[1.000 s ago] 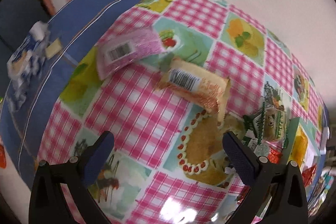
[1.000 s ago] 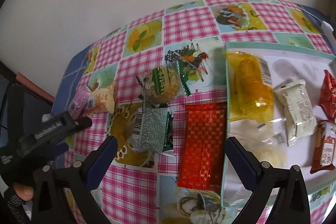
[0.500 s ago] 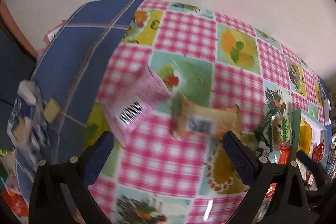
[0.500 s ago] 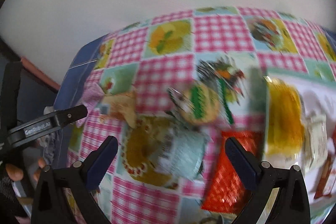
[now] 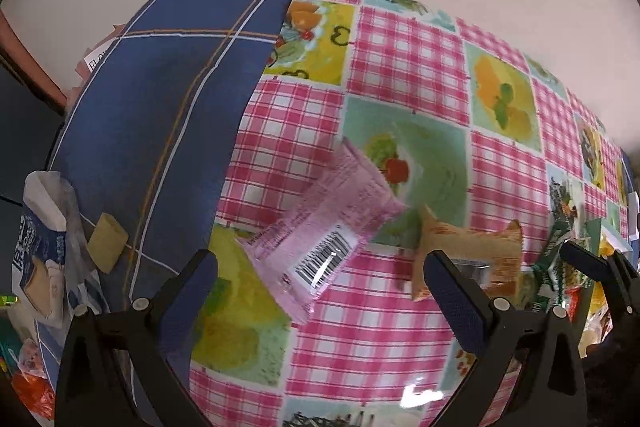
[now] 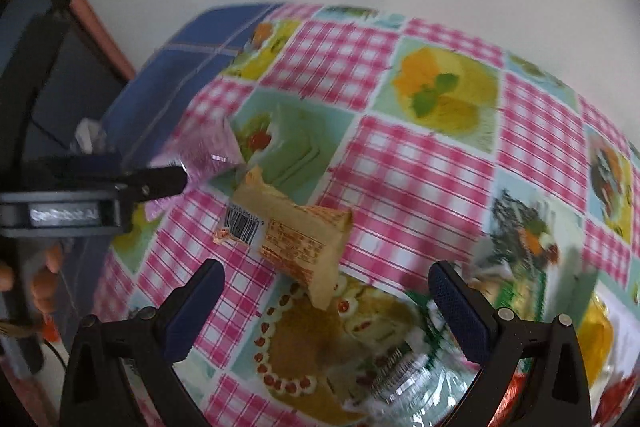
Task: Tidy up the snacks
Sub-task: 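Grasp the orange barcode packet with the right gripper while the left gripper grasps the pink packet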
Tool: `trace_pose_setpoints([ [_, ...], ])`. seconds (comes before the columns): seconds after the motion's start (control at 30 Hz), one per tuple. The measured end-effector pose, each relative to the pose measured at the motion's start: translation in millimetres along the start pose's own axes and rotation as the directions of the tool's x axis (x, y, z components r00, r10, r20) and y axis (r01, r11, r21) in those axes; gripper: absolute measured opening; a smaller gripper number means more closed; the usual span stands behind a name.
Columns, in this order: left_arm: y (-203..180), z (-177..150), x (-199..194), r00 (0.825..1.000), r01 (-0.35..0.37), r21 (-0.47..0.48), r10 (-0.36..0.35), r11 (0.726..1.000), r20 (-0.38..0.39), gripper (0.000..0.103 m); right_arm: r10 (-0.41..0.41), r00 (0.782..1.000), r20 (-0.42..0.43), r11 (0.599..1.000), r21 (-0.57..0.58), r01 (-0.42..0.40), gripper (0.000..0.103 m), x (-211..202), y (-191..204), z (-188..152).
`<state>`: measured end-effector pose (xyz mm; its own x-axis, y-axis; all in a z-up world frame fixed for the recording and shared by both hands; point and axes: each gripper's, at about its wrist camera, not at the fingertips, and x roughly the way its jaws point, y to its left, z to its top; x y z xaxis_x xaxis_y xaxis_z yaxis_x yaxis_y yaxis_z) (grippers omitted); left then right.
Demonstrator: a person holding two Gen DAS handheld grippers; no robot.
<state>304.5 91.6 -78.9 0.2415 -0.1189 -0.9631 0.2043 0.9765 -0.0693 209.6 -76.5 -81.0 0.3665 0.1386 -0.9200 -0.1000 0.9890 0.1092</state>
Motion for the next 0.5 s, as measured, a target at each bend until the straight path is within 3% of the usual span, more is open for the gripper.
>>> trace_pose_setpoints([
  [0.33, 4.1, 12.9, 20.5, 1.000, 0.013, 0.032, -0.012, 0.999, -0.027, 0.103, -0.076, 0.995, -0.057, 0.981, -0.184, 0.065, 0.103, 36.6, 28.8, 18.5],
  [0.5, 0.7, 19.4, 28.2, 0.999, 0.022, 0.017, -0.022, 1.000, -0.027, 0.102, -0.073, 0.996, -0.054, 0.984, -0.168, 0.063, 0.103, 49.7, 27.6, 28.6],
])
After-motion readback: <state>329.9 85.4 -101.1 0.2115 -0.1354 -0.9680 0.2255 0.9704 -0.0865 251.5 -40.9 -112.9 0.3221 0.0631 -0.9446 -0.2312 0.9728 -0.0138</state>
